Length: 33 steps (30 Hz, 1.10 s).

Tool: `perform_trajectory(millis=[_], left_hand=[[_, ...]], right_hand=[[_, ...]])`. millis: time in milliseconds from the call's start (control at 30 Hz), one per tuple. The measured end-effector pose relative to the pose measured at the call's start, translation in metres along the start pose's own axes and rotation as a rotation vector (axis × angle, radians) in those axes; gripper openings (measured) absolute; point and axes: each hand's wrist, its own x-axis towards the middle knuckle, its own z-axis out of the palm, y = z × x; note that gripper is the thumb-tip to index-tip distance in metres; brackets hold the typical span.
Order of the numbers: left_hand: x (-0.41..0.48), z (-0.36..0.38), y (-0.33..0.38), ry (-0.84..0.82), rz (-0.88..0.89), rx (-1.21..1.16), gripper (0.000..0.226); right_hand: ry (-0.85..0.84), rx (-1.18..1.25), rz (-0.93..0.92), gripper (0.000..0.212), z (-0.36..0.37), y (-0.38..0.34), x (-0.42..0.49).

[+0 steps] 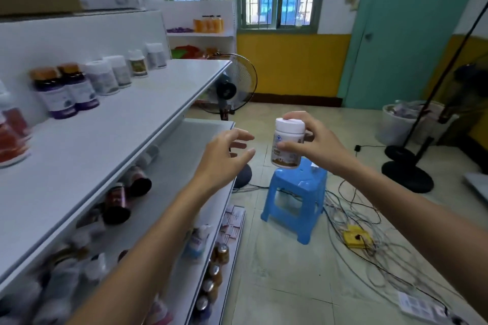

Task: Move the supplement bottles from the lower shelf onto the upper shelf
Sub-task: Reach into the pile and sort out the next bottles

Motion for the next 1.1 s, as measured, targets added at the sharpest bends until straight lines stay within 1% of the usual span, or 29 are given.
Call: perform_trajectory(millis=[133,300,567,700,833,900,1100], left_hand=[[0.047,0.019,-0.018,-0.026,-0.009,0.024,0.018],[0.106,0.040,-0.038,-0.018,-0.020,0.081,0.020],[0.217,0.064,-0.057,0.153,-0.069,0.154,0.015],[0.259,0.069,-0.069,0.236,-0.112,0.168,0.014],[0.283,0.063,-0.088,0.259,-0.174,0.222,0.014],[0.295,0.051,-0.096,0.304,-0.190,0.250,0.014],[0.324,-0.002,-0.118,0.454,-0.258,0.366,0.020]], right_hand=[[-0.021,0.033,-0.001,0.043,-0.012,0.031,0.040],[-0.064,0.031,-0.062,0.044,-0.024,0.066,0.105],[-0.147,0.041,-0.188,0.043,-0.058,0.114,0.243],[-0.171,0.095,-0.234,0.044,-0.068,0.128,0.306],[-0.210,0.210,-0.232,0.041,-0.045,0.145,0.352],[-0.259,0.218,-0.258,0.041,-0.025,0.147,0.376],[-0.413,0.296,-0.356,0.046,0.043,0.120,0.444]])
